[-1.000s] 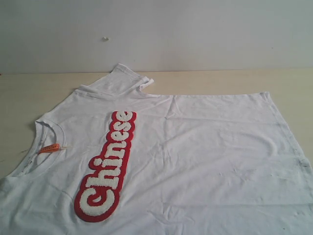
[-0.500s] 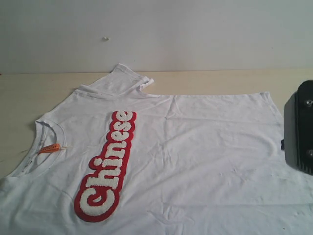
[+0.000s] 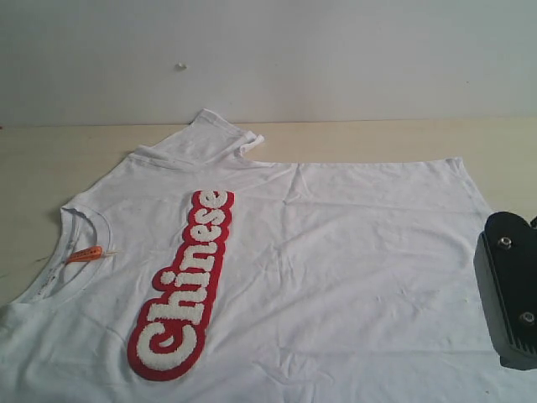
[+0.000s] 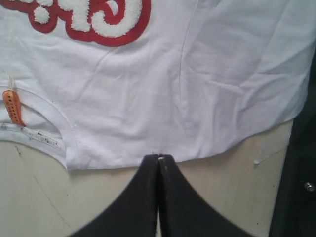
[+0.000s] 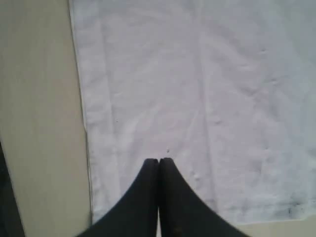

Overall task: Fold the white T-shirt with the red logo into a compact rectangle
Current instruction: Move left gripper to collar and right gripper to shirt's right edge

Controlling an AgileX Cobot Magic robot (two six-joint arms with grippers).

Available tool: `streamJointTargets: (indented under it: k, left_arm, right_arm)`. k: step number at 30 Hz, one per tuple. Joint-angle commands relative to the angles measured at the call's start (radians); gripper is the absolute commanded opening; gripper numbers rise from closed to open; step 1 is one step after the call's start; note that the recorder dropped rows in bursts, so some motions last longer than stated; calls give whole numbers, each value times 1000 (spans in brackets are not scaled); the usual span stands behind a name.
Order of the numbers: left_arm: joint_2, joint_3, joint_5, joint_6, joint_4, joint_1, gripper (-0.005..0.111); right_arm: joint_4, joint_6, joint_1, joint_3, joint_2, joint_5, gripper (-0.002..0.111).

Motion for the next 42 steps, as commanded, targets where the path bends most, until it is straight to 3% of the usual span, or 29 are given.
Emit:
streamJointTargets:
  k: [1, 4, 8, 10, 14, 17, 23, 30, 38, 42]
  left_arm:
    - [1, 26, -72, 3, -22, -5, 0]
    - [1, 35, -85, -2, -24, -5, 11]
    - [1, 38, -90, -30, -26, -5, 54]
    - [1, 38, -121, -115, -26, -5, 78]
    - [1, 38, -129, -187, -29, -5, 105]
    - [1, 38, -129, -187, -32, -5, 105]
    - [-1, 38, -155, -185, -60, -5, 105]
    - [24, 38, -126, 14, -79, 1, 105]
    - [176, -1, -180, 93, -20, 1, 105]
    - [338, -121, -180, 93, 2, 21, 105]
  right_arm:
    - [-40, 128, 1, -3, -28, -41, 0]
    - [-85, 220, 1, -3, -52, -52, 7]
    - [-117, 278, 1, -3, -84, -52, 33]
    - [-117, 280, 1, -3, -99, -44, 56]
    - [-117, 233, 1, -3, -112, -3, 103]
    - [-119, 206, 1, -2, -112, 14, 104]
    - [-116, 199, 1, -2, -113, -133, 104]
    - [-235, 162, 1, -2, -110, -86, 104]
    - [-387, 84, 1, -2, -101, -119, 104]
    - [-443, 83, -7, -4, 15, -198, 104]
